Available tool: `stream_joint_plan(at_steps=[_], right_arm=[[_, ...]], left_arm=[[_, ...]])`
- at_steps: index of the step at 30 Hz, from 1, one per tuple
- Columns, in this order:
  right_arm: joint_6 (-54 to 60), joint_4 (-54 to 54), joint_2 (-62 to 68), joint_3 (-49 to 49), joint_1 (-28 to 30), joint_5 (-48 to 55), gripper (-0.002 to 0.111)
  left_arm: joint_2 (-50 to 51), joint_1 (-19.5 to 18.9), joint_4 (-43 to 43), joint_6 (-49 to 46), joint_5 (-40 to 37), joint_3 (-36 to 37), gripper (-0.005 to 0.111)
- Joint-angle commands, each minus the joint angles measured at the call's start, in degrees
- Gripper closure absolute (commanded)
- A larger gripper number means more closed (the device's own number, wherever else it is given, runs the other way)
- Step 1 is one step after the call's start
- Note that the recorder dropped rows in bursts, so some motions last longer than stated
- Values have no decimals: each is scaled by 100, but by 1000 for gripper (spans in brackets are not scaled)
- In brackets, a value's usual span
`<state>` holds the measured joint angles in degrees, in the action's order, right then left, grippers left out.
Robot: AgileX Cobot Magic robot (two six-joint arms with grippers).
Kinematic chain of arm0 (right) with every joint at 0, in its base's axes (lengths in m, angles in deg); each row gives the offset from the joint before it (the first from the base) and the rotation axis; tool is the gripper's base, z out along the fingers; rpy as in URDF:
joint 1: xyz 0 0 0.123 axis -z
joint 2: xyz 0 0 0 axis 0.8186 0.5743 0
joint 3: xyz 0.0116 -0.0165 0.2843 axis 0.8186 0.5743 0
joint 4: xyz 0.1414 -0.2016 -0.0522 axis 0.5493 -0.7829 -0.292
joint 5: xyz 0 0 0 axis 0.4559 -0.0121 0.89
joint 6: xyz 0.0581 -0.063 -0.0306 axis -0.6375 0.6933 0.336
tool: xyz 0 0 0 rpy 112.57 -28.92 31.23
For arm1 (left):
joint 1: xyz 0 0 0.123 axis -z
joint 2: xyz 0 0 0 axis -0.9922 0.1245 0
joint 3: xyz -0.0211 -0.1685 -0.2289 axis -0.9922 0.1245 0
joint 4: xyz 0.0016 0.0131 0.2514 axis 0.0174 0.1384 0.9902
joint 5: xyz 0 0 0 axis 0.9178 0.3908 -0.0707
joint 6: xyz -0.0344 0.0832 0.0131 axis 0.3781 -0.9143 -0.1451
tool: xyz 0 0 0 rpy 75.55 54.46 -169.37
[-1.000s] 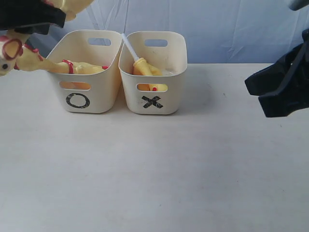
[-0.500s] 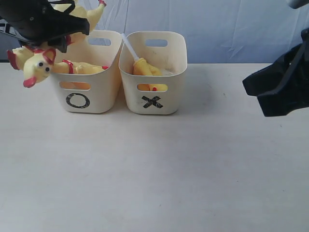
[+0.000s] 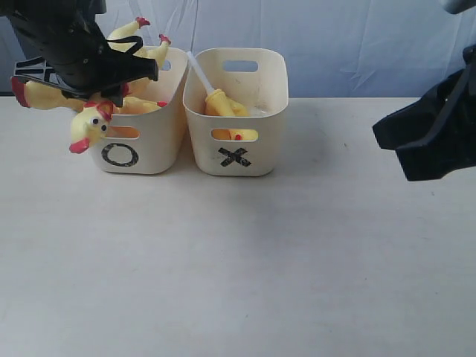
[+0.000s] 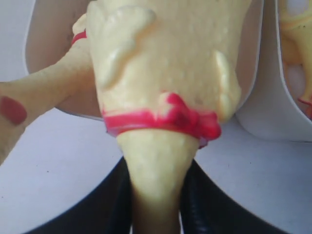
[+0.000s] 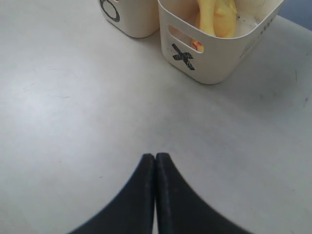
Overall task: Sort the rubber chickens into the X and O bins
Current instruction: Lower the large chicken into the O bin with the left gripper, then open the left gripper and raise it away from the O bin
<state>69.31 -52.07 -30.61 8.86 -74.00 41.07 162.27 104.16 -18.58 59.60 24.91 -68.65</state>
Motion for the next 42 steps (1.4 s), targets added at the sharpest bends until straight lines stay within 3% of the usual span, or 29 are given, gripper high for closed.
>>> stream_joint_plan(at_steps=[1, 11, 24, 35, 42], right_arm=[[-11, 13, -27, 33, -3, 1, 109], [4, 13, -27, 33, -3, 41, 109], [4, 13, -27, 33, -3, 54, 109], [4, 13, -27, 33, -3, 54, 109], [4, 13, -27, 33, -3, 54, 109]], left_arm=[[58, -12, -42, 62, 360, -71, 107], [327, -12, -137, 62, 454, -71, 106], [361, -12, -127, 62, 729, -71, 64], [361, -12, -66, 50, 1105, -79, 63], [214, -12, 359, 61, 520, -627, 63]])
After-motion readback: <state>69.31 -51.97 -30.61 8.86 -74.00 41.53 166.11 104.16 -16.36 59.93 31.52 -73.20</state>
